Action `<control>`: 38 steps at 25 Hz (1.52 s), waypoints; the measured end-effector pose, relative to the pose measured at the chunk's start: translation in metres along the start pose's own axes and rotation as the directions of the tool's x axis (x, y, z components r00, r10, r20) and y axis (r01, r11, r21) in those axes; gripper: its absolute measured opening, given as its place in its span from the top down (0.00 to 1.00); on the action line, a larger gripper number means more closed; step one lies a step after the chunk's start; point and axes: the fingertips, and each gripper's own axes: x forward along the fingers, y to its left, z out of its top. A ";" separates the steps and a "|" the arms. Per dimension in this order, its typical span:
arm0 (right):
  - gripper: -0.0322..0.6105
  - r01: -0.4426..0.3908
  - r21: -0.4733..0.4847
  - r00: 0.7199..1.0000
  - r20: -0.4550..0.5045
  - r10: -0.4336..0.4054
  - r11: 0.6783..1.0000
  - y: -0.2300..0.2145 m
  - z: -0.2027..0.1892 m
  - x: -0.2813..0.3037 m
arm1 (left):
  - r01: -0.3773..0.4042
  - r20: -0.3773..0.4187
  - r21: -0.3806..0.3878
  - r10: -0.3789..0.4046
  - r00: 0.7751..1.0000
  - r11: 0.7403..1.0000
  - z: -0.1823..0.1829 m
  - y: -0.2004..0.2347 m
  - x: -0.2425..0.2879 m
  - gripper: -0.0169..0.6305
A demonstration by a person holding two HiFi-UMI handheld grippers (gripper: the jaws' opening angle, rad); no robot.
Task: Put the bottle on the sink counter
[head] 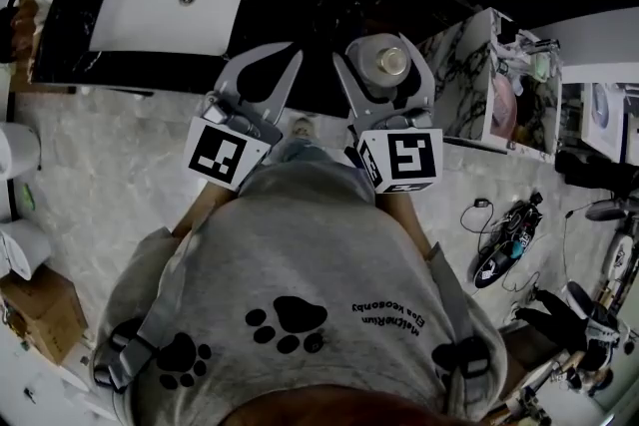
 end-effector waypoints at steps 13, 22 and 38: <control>0.43 -0.066 0.014 0.998 0.008 0.066 0.998 -0.048 -0.014 0.041 | -0.044 -0.031 0.009 0.044 0.999 0.999 -0.010 0.015 0.059 0.97; 0.43 -0.069 0.006 0.998 0.011 0.069 0.998 -0.060 -0.012 0.063 | -0.037 -0.047 0.005 0.037 0.998 0.999 -0.015 0.034 0.079 0.97; 0.43 -0.051 0.017 0.999 -0.007 0.051 0.999 -0.081 -0.016 0.141 | 0.048 -0.072 -0.015 -0.049 0.996 0.999 -0.044 0.088 0.137 0.97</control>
